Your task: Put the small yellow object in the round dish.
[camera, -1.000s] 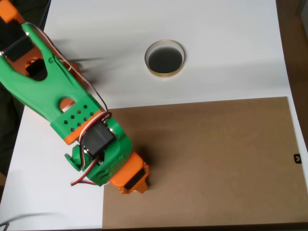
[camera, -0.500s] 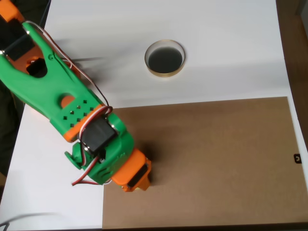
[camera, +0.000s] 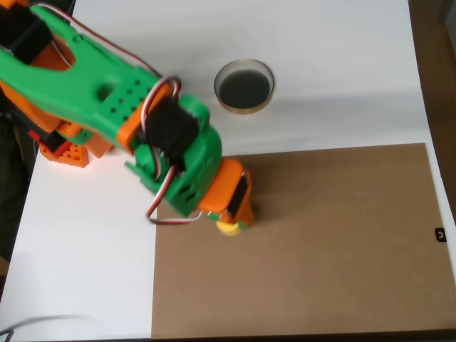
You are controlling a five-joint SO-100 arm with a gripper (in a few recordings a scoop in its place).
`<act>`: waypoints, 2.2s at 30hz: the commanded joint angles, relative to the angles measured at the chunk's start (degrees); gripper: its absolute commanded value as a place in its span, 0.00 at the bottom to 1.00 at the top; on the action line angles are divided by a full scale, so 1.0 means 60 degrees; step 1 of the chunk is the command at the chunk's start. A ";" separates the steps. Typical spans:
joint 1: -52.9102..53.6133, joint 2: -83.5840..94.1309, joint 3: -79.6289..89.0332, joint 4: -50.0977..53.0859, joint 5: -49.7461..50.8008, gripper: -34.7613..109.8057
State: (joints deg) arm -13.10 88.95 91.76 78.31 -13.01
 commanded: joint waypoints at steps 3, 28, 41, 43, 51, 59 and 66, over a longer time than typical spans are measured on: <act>-0.1099 0.0937 -0.0879 0.0410 0.0088 0.24; -0.5361 0.1421 -0.0674 0.1289 0.0454 0.24; -0.7515 0.2373 0.1509 0.0278 0.0571 0.24; -0.7646 0.2520 0.1816 0.0073 0.0557 0.24; -0.8057 0.2842 0.3252 -0.0879 0.0586 0.24; -0.8203 0.2988 0.3984 -0.1567 0.0688 0.24; -0.8657 0.2666 0.3647 -0.1729 0.0908 0.24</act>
State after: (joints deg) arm -63.28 102.48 115.49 68.20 -7.73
